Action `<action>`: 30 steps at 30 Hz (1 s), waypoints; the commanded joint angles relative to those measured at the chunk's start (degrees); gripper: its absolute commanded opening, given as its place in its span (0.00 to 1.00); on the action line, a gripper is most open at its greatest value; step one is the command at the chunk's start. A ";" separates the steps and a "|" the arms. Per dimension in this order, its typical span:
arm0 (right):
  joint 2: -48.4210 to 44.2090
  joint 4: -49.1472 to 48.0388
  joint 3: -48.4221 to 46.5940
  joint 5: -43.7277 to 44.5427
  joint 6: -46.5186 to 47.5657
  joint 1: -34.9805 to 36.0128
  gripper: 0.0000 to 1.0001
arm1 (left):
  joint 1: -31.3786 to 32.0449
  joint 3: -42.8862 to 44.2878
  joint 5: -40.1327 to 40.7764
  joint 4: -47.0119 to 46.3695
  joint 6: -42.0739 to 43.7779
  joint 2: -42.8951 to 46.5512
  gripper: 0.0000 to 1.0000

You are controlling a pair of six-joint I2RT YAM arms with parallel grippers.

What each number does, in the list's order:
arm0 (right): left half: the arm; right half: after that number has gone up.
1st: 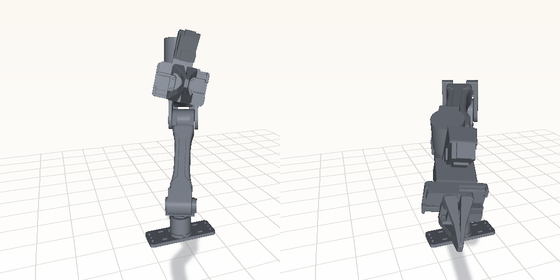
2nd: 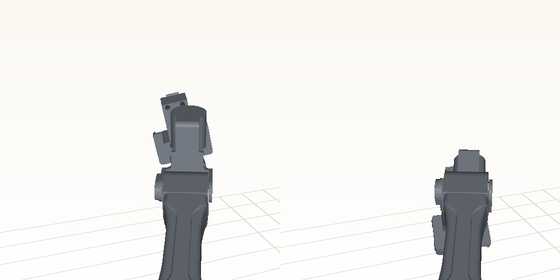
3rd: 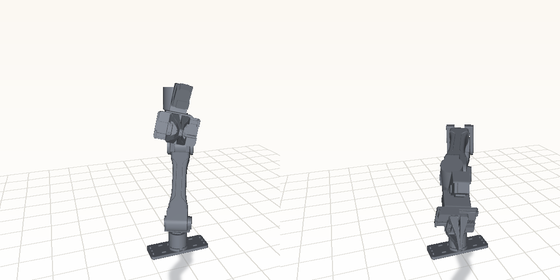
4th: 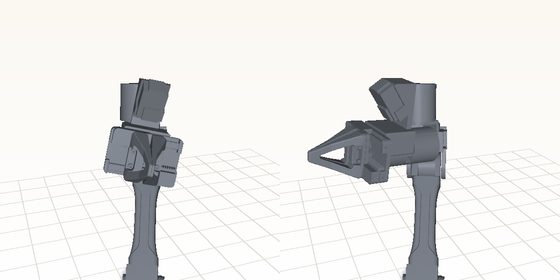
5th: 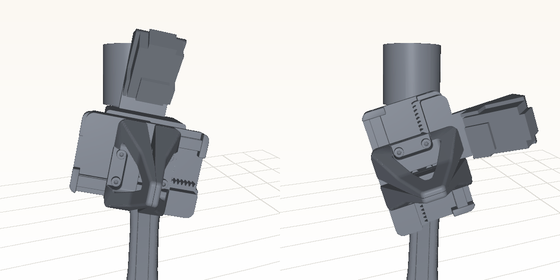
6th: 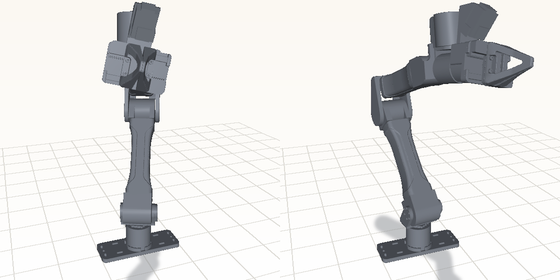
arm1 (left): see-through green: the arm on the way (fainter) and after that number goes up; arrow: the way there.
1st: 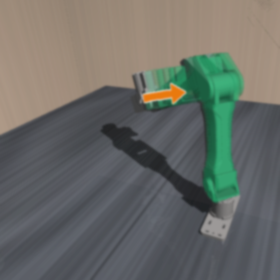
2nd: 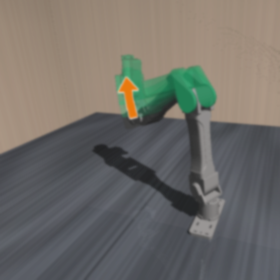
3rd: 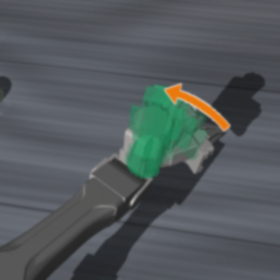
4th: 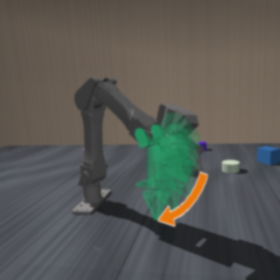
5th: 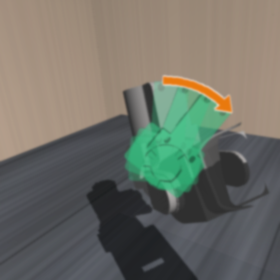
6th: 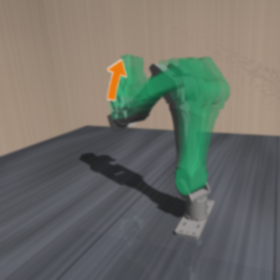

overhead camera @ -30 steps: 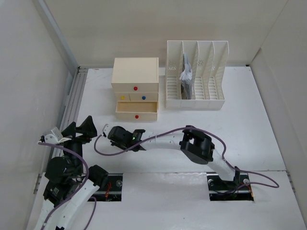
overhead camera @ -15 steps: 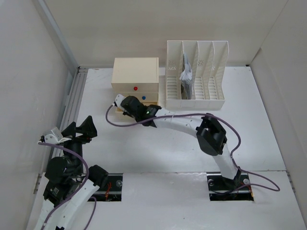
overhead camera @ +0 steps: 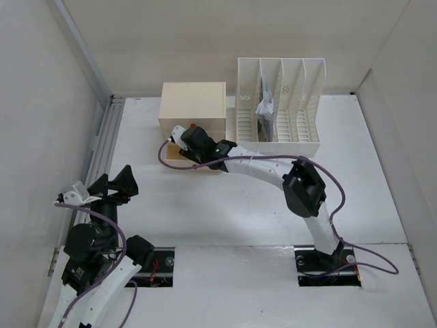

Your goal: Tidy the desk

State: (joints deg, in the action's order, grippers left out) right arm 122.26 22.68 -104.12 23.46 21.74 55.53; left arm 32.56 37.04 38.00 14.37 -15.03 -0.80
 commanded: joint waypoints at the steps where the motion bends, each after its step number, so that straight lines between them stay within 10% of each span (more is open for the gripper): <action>1: -3.51 -2.01 -1.53 -2.45 -1.61 0.28 0.49 | -0.04 -0.12 -0.21 -2.68 0.96 1.59 0.79; 2: -4.04 -2.54 -0.92 -3.33 -2.13 0.28 0.19 | -0.04 -0.12 -0.21 -2.68 0.96 1.59 0.79; 4: -4.57 -2.55 -0.39 -6.57 -3.71 -0.24 0.00 | -0.04 -0.12 -0.21 -2.68 0.96 1.59 0.79; 14: -1.68 6.14 -3.19 -41.99 -7.23 -6.74 0.00 | -0.04 -0.12 -0.21 -2.68 0.96 1.59 0.80; 30: 4.92 12.57 -8.47 -29.55 -7.23 -6.75 0.00 | -0.04 -0.12 -0.21 -2.68 0.96 1.59 0.80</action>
State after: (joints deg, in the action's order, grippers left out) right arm 126.45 34.68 -109.58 -10.90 14.92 48.47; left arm 32.56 37.04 38.00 14.35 -15.03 -0.80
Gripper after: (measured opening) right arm 0.010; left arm 0.801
